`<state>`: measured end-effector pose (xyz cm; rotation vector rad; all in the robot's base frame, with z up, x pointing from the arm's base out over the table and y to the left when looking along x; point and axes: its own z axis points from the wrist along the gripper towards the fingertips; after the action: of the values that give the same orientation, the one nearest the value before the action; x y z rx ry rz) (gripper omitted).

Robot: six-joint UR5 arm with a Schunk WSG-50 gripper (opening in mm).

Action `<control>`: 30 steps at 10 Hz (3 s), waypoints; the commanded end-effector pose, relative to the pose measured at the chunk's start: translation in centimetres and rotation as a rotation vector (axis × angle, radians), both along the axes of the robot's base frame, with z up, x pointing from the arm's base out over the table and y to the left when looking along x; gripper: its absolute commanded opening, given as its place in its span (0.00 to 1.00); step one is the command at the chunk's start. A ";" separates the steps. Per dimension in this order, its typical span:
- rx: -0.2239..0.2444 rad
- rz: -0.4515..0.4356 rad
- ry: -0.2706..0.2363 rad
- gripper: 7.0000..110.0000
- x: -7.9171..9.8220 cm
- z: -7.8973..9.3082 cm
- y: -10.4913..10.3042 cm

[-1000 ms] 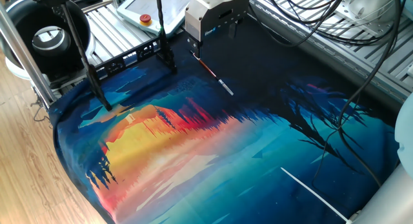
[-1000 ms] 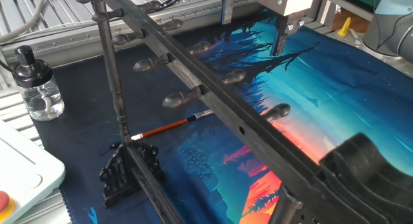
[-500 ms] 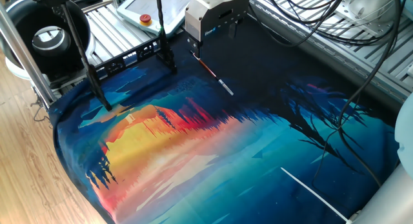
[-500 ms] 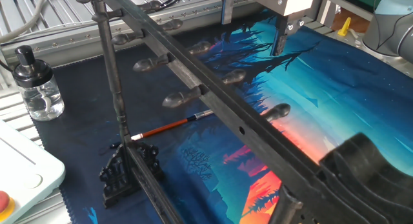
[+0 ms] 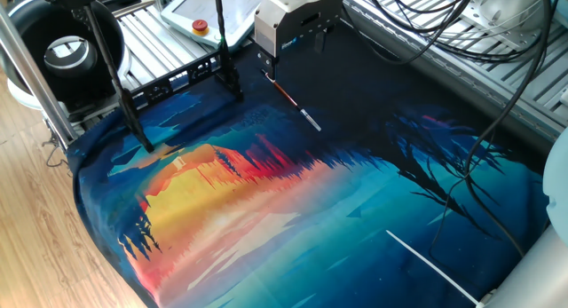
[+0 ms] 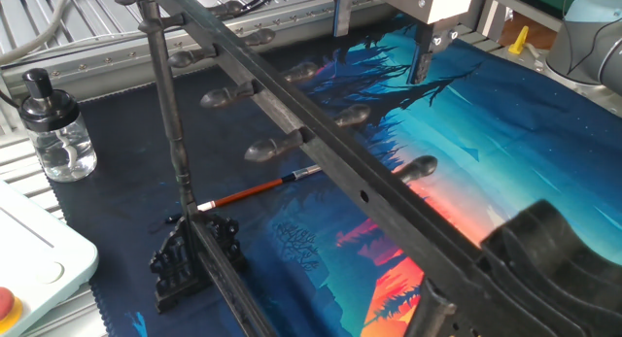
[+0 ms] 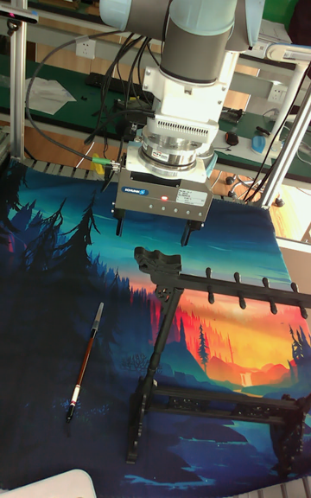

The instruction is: Place the brush on the pen rack

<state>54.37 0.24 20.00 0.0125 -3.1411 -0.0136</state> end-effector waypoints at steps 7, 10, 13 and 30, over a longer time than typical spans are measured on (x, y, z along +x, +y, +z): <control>0.099 -0.362 -0.038 0.00 1.5 0.0 2.6; 0.010 -0.320 -0.051 0.00 1.1 -1.1 0.4; -0.030 -0.264 -0.099 0.00 1.6 -1.9 -1.2; -0.040 -0.140 -0.195 0.00 1.9 -4.6 -2.4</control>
<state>56.16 -1.36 15.63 -0.2633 -3.2997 0.0623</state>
